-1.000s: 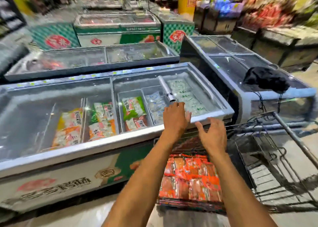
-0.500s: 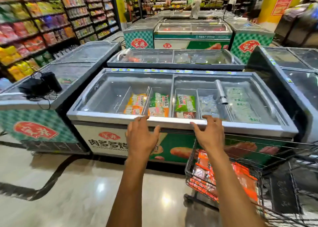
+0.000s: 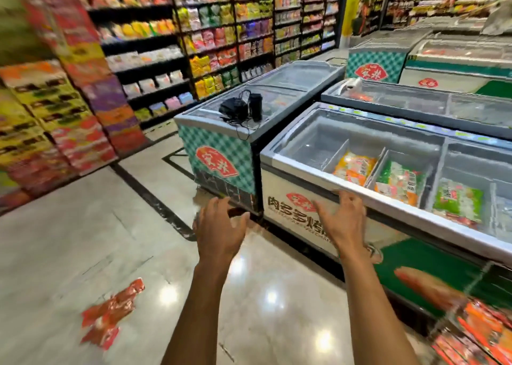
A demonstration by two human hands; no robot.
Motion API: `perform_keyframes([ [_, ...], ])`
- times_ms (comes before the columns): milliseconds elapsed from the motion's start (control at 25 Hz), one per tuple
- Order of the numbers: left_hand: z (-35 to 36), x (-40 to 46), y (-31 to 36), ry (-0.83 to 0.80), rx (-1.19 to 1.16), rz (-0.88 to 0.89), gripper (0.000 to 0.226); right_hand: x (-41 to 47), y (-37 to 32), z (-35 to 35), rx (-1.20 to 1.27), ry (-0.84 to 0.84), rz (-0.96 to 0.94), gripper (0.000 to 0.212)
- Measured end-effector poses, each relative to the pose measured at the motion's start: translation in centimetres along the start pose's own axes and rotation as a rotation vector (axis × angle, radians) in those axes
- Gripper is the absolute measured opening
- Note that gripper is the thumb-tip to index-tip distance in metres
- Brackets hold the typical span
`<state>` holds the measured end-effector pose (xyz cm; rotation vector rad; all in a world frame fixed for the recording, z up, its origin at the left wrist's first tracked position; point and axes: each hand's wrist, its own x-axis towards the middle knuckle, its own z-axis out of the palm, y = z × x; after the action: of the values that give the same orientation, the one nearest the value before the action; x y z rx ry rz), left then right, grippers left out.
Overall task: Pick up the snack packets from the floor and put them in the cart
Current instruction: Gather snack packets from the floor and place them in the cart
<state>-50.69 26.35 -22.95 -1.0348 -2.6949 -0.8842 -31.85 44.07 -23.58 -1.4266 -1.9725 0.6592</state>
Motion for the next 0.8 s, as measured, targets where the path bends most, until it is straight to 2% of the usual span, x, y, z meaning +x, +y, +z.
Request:
perform_keyframes([
  [120,-3.4,0.8,-8.3,0.053,0.021,-0.136,0.061,-2.2,-6.7,6.6,0.014,-0.094,-0.130,0.062],
  [400,-9.5,2.1,-23.2,0.211,0.041,-0.404,0.059,-6.5,-19.1,21.1,0.041,-0.352,-0.322,0.064],
  [520,-10.6,3.4,-28.3,0.235,0.050,-0.495,0.057,-7.4,-23.4,27.1,0.078,-0.433,-0.378,0.064],
  [680,-11.1,5.5,-34.5,0.241,0.094,-0.634,0.054,-8.1,-29.7,35.7,0.190,-0.554,-0.450,0.052],
  [800,-11.2,6.3,-38.9,0.266,0.082,-0.755,0.052,-9.4,-34.4,42.3,0.238,-0.653,-0.478,0.050],
])
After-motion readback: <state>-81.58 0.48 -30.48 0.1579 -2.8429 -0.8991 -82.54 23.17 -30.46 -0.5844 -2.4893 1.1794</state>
